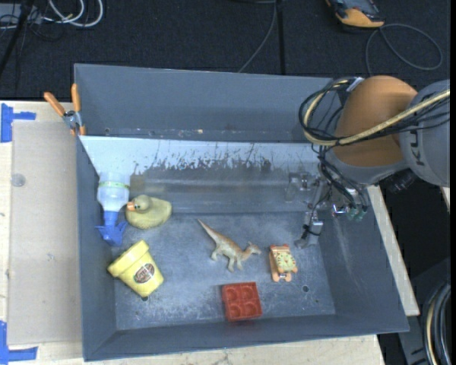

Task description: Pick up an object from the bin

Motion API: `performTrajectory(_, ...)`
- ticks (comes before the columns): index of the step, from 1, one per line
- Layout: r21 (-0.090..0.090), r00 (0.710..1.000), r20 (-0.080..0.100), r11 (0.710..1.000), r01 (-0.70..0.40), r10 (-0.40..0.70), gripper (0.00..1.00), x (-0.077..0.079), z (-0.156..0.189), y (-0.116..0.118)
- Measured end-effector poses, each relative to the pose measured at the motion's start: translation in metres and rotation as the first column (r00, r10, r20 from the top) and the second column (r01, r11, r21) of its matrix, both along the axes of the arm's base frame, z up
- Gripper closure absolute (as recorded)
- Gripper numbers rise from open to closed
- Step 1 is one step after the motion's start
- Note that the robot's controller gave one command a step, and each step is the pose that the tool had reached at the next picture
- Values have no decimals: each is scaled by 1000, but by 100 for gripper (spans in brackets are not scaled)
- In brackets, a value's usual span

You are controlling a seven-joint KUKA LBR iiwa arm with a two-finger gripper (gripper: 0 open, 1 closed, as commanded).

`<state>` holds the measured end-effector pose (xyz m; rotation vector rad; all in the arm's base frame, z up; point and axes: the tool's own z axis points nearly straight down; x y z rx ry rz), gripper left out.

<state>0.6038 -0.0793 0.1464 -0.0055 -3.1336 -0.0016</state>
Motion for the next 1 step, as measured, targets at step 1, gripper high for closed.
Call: performTrajectory(1,-1,1000,7,1000,-2,2,0,2,5,0)
